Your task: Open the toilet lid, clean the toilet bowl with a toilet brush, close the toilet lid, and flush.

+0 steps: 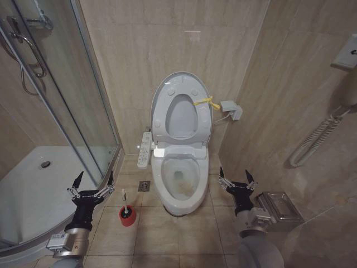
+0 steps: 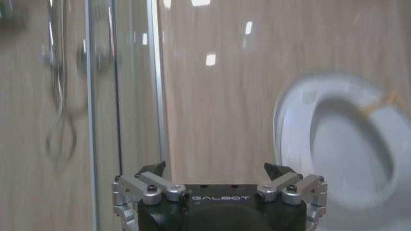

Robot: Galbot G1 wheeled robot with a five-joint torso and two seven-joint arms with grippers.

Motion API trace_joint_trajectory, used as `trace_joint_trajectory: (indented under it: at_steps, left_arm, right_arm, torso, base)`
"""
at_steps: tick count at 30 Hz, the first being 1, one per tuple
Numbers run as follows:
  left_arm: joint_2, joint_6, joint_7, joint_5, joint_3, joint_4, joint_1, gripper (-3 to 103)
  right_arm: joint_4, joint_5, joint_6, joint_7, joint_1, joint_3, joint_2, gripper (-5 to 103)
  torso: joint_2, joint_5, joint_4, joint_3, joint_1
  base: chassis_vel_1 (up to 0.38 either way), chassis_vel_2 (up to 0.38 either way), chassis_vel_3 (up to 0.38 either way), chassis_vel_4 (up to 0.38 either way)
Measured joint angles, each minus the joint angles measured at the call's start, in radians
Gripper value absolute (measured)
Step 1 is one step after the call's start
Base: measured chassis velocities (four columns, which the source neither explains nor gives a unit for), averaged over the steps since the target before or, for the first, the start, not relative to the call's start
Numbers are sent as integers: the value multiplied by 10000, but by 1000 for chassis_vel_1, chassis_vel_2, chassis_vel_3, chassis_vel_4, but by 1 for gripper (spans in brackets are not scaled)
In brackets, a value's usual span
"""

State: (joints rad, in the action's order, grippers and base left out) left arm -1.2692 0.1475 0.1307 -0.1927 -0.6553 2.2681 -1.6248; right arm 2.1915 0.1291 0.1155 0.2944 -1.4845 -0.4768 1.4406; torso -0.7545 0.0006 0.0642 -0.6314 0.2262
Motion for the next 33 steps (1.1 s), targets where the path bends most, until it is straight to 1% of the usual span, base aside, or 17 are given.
trace_joint_trajectory:
  at_steps: [2, 3, 4, 6, 10, 12, 13, 16, 17, 20, 23, 28, 33]
  left_arm:
    - [27, 65, 18, 15, -15, 27, -40, 100]
    - [27, 84, 34, 15, -14, 4, -71, 100]
    - [27, 123, 47, 13, -15, -43, -91, 100]
    - [17, 163, 55, 8, -18, -93, -124, 100]
    - [-24, 345, 63, -4, -19, -318, -213, 100]
    - [-48, 580, 64, -16, -9, -678, -205, 100]
    - [-48, 580, 64, -16, -9, -678, -205, 100]
    - [-50, 923, 93, -68, 69, -1631, -28, 100]
    - [-50, 923, 93, -68, 69, -1631, -28, 100]
    - [-1, 1177, 205, -76, 97, -2323, 199, 100]
    - [30, 1212, 305, -80, 97, -2336, 212, 100]
    - [14, 1109, 335, 84, 133, -1639, 135, 100]
    - [-87, 1085, 321, 266, 311, -1493, 133, 100]
  right_arm:
    - [0, 0, 0, 1, -4, -3, 0, 100]
    - [0, -1, 0, 1, -2, -3, -1, 100]
    - [0, 0, 0, 0, -3, -3, 0, 100]
    - [0, -1, 0, 0, -2, -2, 0, 100]
    - [0, 0, 0, 0, -3, -1, 0, 100]
    - [0, 0, 0, 0, -2, -1, 0, 100]
    - [0, 0, 0, 0, -2, -1, 0, 100]
    - [0, -1, 0, 0, -3, -1, 0, 100]
    - [0, -1, 0, 0, -3, -1, 0, 100]
    - [0, -1, 0, 0, -3, -1, 0, 100]
    - [0, -1, 0, 0, -3, -1, 0, 100]
    - [0, 0, 0, 0, -3, -1, 0, 100]
    - [0, 0, 0, 0, -3, -1, 0, 100]
  torso:
    - [0, 3, -1, 0, -1]
    - [1, -11, -2, -1, 0]
    - [0, -11, 2, -1, 0]
    - [0, -6, -3, 0, -1]
    - [0, -6, -2, -1, 0]
    - [0, -6, -1, 0, 0]
    - [0, -6, -1, 0, 0]
    - [0, -8, -1, -1, 0]
    - [0, -8, -1, -1, 0]
    - [1, -9, 0, -1, 0]
    - [1, -7, 0, -1, 0]
    - [0, -4, -1, -1, 0]
    - [0, -5, -1, -1, 0]
  base:
    - [0, 0, 0, 0]
    - [0, 0, 0, 0]
    - [0, 0, 0, 0]
    - [0, 0, 0, 0]
    - [0, 0, 0, 0]
    - [0, 0, 0, 0]
    - [0, 0, 0, 0]
    - [0, 0, 0, 0]
    - [0, 0, 0, 0]
    - [0, 0, 0, 0]
    - [0, 0, 0, 0]
    - [0, 0, 0, 0]
    - [0, 0, 0, 0]
